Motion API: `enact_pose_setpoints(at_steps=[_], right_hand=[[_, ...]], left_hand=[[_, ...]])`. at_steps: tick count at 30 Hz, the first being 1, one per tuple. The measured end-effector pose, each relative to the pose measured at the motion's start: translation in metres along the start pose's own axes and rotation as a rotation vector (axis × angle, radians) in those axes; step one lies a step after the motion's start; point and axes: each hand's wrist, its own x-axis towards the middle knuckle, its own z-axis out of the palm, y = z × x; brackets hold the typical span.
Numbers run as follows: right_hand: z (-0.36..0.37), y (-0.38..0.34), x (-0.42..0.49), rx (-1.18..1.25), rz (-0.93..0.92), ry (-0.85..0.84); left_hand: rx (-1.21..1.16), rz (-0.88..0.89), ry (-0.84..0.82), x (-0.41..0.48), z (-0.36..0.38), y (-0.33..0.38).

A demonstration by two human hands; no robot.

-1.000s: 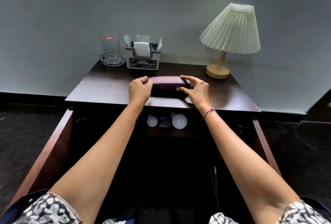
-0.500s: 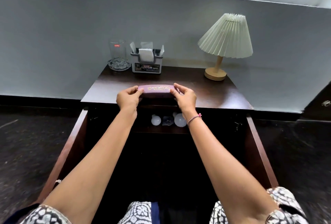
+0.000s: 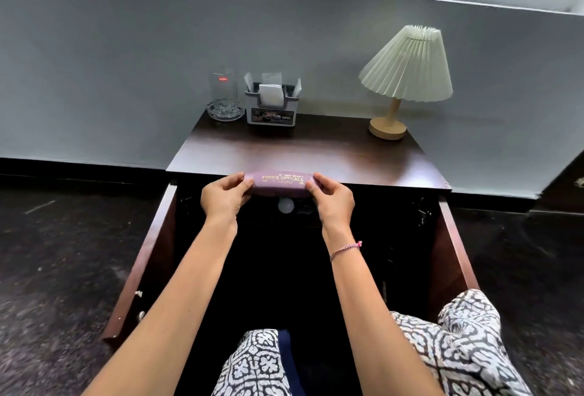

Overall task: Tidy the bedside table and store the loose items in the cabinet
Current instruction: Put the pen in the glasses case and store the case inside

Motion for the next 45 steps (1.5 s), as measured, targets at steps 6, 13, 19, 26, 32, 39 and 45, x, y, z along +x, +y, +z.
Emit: enact_pose_setpoints(at_steps=[6,13,19,26,32,39,45], right_hand=[[-0.009,0.028,-0.017,0.161,0.119,-0.001],[-0.006,0.053,-0.015,0.097,0.205,0.063],[0.011,0.080,-0.016,-0.011,0.242,0.091],[0.048,0.104,-0.010,-0.017,0.246,0.012],[0.075,0.121,-0.004,-0.125,0.176,-0.029],[0.081,0.132,-0.003,-0.284,0.085,-0.032],[0.090,0.134,-0.003,-0.401,0.007,-0.094]], left_hand=[[0.000,-0.025,0.004,-0.009,-0.011,-0.023],[0.093,-0.053,0.046,0.001,-0.011,-0.060],[0.154,-0.081,0.060,0.027,-0.014,-0.080],[0.236,-0.113,0.112,0.065,-0.035,-0.101],[0.504,-0.104,0.144,0.089,-0.045,-0.112],[0.700,0.005,0.134,0.094,-0.043,-0.113],[0.851,0.119,0.067,0.089,-0.042,-0.117]])
